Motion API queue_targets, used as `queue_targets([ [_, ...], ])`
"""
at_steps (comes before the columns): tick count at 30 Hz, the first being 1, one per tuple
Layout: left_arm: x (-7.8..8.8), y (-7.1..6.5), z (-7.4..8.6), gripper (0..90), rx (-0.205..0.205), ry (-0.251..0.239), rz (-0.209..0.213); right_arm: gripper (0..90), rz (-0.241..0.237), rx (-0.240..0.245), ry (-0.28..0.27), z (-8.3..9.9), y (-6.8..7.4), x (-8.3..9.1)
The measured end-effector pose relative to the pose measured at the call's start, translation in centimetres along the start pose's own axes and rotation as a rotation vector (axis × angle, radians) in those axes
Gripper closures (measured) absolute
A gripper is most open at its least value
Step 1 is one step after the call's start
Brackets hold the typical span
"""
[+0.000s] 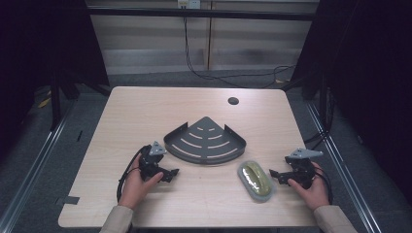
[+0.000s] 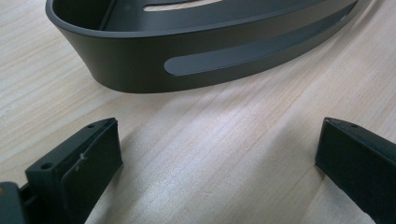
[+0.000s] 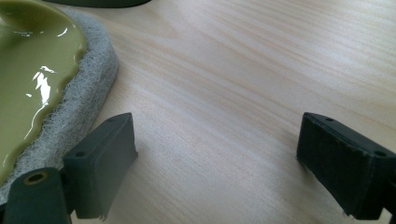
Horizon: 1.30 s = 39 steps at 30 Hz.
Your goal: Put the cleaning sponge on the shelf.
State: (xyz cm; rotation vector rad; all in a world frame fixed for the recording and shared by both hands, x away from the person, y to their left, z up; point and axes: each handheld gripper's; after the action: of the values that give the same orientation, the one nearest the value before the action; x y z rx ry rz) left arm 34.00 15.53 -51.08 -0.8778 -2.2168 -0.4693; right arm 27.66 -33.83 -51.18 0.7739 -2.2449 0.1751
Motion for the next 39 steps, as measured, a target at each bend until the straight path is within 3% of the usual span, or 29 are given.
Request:
queue_targets([
  [4, 0.0, 0.0, 0.0, 0.0, 0.001, -0.003, -0.002, 11.2, -0.002, 0.001, 0.001, 0.0, 0.0, 0.0],
  [10, 0.0, 0.0, 0.0, 0.0, 0.001, -0.004, -0.001, 14.7, 0.024, -0.06, 0.171, -1.8, 0.5, 0.2],
  [12, 0.0, 0.0, 0.0, 0.0, 0.001, -0.004, -0.001, 16.2, 0.023, -0.071, 0.191, -2.0, 0.6, 0.2],
  [13, 0.0, 0.0, 0.0, 0.0, 0.001, -0.003, -0.001, 21.1, 0.01, -0.085, 0.237, -2.5, 0.7, 0.5],
  [18, 0.0, 0.0, 0.0, 0.0, 0.001, -0.005, 0.0, 27.5, -0.055, -0.127, 0.342, -3.5, 0.7, 1.1],
  [23, 0.0, 0.0, 0.0, 0.0, 0.002, -0.003, 0.0, 29.4, -0.053, -0.1, 0.412, -5.3, 1.4, 2.5],
  [30, 0.0, 0.0, 0.0, 0.0, 0.0, 0.001, 0.007, 31.1, -0.07, -0.063, 0.444, -7.9, 2.8, 4.0],
  [39, 0.0, 0.0, 0.0, 0.0, 0.0, 0.001, 0.007, 34.3, -0.098, -0.045, 0.489, -10.6, 4.9, 3.9],
])
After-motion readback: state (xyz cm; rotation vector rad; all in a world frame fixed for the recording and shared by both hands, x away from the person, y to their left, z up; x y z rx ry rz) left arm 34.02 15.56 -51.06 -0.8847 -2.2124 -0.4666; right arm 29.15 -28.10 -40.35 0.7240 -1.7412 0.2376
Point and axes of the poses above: each handheld gripper's, and its own axes: x roughly backward along the jaws, z roughly out of its underside, y roughly to its left, and after that the axes turned 7 degrees about -z, right-handed
